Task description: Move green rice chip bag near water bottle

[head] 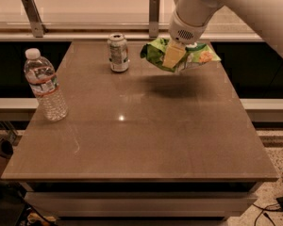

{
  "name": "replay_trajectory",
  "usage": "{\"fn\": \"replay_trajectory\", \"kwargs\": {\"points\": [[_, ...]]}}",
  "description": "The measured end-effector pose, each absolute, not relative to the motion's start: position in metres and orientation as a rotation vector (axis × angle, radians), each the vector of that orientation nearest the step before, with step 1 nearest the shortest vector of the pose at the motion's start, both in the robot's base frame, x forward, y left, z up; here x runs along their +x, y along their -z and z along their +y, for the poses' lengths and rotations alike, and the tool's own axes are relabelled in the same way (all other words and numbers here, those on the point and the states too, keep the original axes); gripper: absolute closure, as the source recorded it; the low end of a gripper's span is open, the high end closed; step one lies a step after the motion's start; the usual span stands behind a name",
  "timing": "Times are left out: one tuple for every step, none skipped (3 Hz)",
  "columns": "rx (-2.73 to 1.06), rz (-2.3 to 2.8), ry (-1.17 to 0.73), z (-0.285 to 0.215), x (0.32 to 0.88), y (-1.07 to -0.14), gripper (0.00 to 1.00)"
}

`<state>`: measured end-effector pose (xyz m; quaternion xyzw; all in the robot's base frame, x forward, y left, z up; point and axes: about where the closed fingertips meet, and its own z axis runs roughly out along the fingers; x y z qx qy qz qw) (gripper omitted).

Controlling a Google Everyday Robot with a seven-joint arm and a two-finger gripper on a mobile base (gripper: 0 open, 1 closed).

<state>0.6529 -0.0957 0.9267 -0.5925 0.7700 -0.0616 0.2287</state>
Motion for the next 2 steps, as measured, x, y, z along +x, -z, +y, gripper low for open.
{"fn": "replay_trajectory", "kwargs": {"points": [[-1.664,2.062,0.168,-0.074,0.621,-0.946,1.00],[-1.708,2.004,0.172,-0.051,0.593,-0.958,1.00]]}}
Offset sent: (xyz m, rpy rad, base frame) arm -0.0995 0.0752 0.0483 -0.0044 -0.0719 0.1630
